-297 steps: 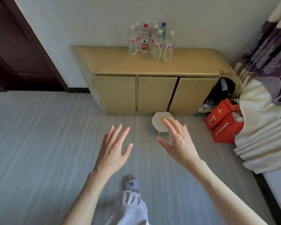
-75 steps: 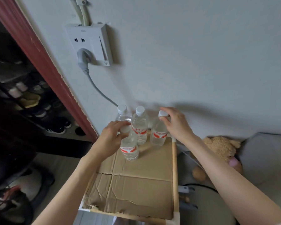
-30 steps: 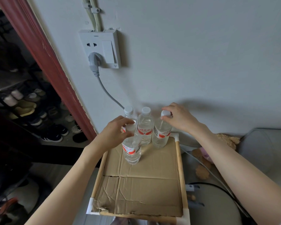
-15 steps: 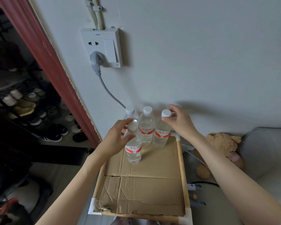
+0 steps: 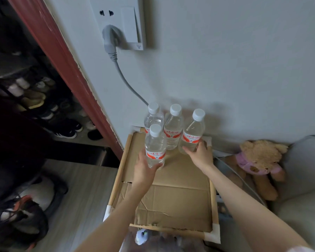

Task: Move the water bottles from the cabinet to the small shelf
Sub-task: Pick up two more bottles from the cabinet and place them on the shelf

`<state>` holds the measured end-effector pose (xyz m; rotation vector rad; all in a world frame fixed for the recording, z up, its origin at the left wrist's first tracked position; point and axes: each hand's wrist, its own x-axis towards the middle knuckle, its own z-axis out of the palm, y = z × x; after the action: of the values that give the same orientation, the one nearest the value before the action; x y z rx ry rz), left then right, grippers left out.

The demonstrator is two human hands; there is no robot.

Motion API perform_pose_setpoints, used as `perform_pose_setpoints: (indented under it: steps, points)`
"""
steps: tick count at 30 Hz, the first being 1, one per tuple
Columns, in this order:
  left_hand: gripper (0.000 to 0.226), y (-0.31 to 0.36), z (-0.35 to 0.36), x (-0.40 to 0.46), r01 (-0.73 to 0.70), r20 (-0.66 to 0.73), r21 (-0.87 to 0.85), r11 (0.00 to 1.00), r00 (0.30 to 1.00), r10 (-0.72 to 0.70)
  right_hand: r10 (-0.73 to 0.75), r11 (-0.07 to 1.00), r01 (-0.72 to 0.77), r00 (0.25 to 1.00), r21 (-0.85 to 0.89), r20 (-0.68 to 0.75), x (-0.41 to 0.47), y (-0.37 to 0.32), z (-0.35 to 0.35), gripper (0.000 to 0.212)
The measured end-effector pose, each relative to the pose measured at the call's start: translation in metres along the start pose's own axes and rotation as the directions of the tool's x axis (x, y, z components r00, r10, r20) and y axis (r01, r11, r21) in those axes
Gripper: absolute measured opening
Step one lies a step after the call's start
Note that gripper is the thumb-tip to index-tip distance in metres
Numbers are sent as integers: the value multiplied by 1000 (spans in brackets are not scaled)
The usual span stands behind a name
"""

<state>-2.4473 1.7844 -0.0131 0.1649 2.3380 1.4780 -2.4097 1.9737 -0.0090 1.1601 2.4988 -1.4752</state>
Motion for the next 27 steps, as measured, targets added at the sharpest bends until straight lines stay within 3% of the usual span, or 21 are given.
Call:
perform_pose_setpoints:
  steps: [5, 27]
  points:
    - [52, -12, -1, 4, 43, -44, -55, 998, 998, -46, -10, 999, 10, 1000, 31, -22, 7, 1, 8, 59]
    - [49, -8, 1, 26, -39, -98, -70, 997, 995, 32, 38, 990, -47, 997, 132, 64, 20, 2, 5, 67]
